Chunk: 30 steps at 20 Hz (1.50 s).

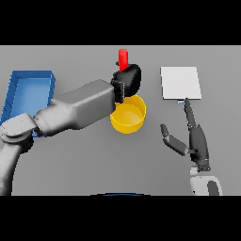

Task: Pick up the red beaker and tilt it to pour out 1 green nut into yellow bowl. Pick up the yellow bowl and place it on the metallic measuring scale.

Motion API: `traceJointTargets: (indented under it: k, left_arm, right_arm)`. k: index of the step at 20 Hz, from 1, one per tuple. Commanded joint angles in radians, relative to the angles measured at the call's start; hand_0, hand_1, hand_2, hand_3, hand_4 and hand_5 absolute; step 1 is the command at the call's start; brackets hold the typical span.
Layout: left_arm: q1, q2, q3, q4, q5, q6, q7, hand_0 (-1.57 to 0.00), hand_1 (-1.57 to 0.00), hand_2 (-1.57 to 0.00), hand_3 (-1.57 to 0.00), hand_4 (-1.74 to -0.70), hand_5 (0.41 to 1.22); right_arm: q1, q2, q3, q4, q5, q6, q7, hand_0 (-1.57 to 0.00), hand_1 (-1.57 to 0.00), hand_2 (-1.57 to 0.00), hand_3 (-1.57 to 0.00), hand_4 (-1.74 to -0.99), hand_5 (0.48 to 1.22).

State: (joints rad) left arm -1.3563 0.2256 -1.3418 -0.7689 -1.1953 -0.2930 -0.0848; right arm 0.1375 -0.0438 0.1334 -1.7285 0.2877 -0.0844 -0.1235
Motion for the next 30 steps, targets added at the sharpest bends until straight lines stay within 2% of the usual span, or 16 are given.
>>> traceJointTargets:
  k: [1, 2, 3, 4, 7, 9, 13, 15, 17, 19, 20, 22, 25, 29, 30]
  left_arm:
    - [-0.012, 0.005, -0.006, 0.01, 0.002, 0.006, -0.013, -1.57, -1.57, -1.57, -1.57, -1.72, 1.221]
    - [-0.038, 0.002, -0.014, 0.021, 0.001, 0.016, -0.029, -1.57, -1.57, -1.57, -1.57, -1.72, 1.221]
    - [-0.065, 0.005, -0.017, 0.023, 0.009, 0.002, -0.052, -1.57, -1.57, -1.57, -1.57, -1.72, 1.221]
    - [-0.095, 0.008, -0.013, 0.053, 0.013, 0.012, -0.057, -1.57, -1.57, -1.57, -1.57, -1.72, 1.221]
    - [-0.191, 0.044, 0.005, 0.101, 0.027, 0.034, -0.052, -1.57, -1.57, -1.57, -1.57, -1.73, 1.221]
    - [-0.253, 0.088, 0.054, 0.152, 0.067, 0.08, -0.059, -1.57, -1.57, -1.57, -1.18, -1.73, 1.221]
    - [-0.338, 0.137, 0.237, 0.331, 0.236, 0.108, 0.009, -1.57, -1.57, -1.57, -1.41, -1.73, 1.221]
    - [-0.344, 0.168, 0.384, 0.405, 0.388, 0.113, 0.06, -1.57, -1.57, -1.57, -1.47, -1.73, 1.221]
    - [-0.324, 0.224, 0.517, 0.466, 0.537, 0.136, 0.103, -1.57, -1.57, -1.57, -1.42, -1.74, 1.221]
    - [-0.303, 0.262, 0.611, 0.524, 0.652, 0.178, 0.15, -1.57, -1.57, -1.57, -1.39, -1.74, 1.221]
    - [-0.282, 0.294, 0.652, 0.544, 0.709, 0.195, 0.139, -1.57, -1.57, -1.57, -1.43, -1.74, 1.221]
    - [-0.228, 0.342, 0.732, 0.576, 0.825, 0.238, 0.157, -1.57, -1.57, -1.57, -1.48, -1.74, 1.221]
    - [-0.112, 0.399, 0.798, 0.586, 0.959, 0.318, 0.199, -1.57, -1.57, -1.57, -1.52, -1.74, 1.221]
    - [0.019, 0.435, 0.861, 0.56, 1.113, 0.41, 0.348, -1.57, -1.57, -1.57, -1.55, -1.74, 1.221]
    - [0.049, 0.44, 0.876, 0.533, 1.151, 0.43, 0.375, -1.57, -1.57, -1.57, -1.56, -1.74, 1.221]
  right_arm:
    - [-0.013, 0.008, 0.001, -0.007, -0.008, 0.001, 0.011, 0.0, 0.0, 0.0, 0.0, -1.154, 0.635]
    - [-0.024, 0.015, 0.0, -0.001, -0.012, 0.0, 0.026, 0.0, 0.0, 0.0, 0.0, -1.152, 0.635]
    - [-0.018, 0.012, 0.002, -0.005, -0.014, 0.005, 0.016, 0.0, 0.0, 0.0, 0.0, -1.153, 0.636]
    - [-0.018, 0.014, 0.001, -0.007, -0.019, 0.007, 0.023, 0.0, 0.0, 0.0, 0.0, -1.157, 0.638]
    - [-0.023, 0.009, 0.002, 0.009, -0.022, 0.014, -0.006, 0.0, 0.0, 0.0, 0.0, -1.154, 0.654]
    - [-0.026, 0.013, 0.01, 0.012, -0.003, 0.005, -0.006, 0.0, 0.0, 0.0, 0.0, -1.16, 0.66]
    - [-0.032, 0.023, 0.016, 0.024, -0.011, 0.011, -0.011, 0.0, 0.0, 0.0, 0.0, -1.156, 0.658]
    - [-0.047, 0.009, 0.009, 0.022, 0.018, -0.012, 0.01, 0.0, 0.0, 0.0, 0.0, -1.146, 0.641]
    - [-0.047, 0.016, 0.025, 0.023, 0.047, -0.025, 0.01, 0.0, 0.0, 0.0, 0.0, -1.144, 0.633]
    - [-0.051, 0.014, 0.015, 0.019, 0.005, -0.001, 0.002, 0.0, 0.0, 0.0, 0.0, -1.129, 0.625]
    - [-0.042, 0.019, 0.014, 0.025, -0.015, 0.011, -0.025, 0.0, 0.0, 0.0, 0.0, -1.11, 0.623]
    - [-0.045, 0.018, 0.005, 0.019, -0.057, 0.034, -0.031, 0.0, 0.0, 0.0, 0.0, -1.083, 0.625]
    - [-0.045, 0.013, 0.008, 0.026, -0.067, 0.052, -0.013, 0.0, 0.0, 0.0, 0.0, -1.106, 0.642]
    - [-0.05, -0.005, 0.002, 0.025, -0.077, 0.068, -0.021, 0.0, 0.0, 0.0, 0.0, -1.157, 0.666]
    - [-0.065, -0.01, -0.002, 0.032, -0.075, 0.068, -0.008, 0.0, 0.0, 0.0, 0.0, -1.165, 0.672]
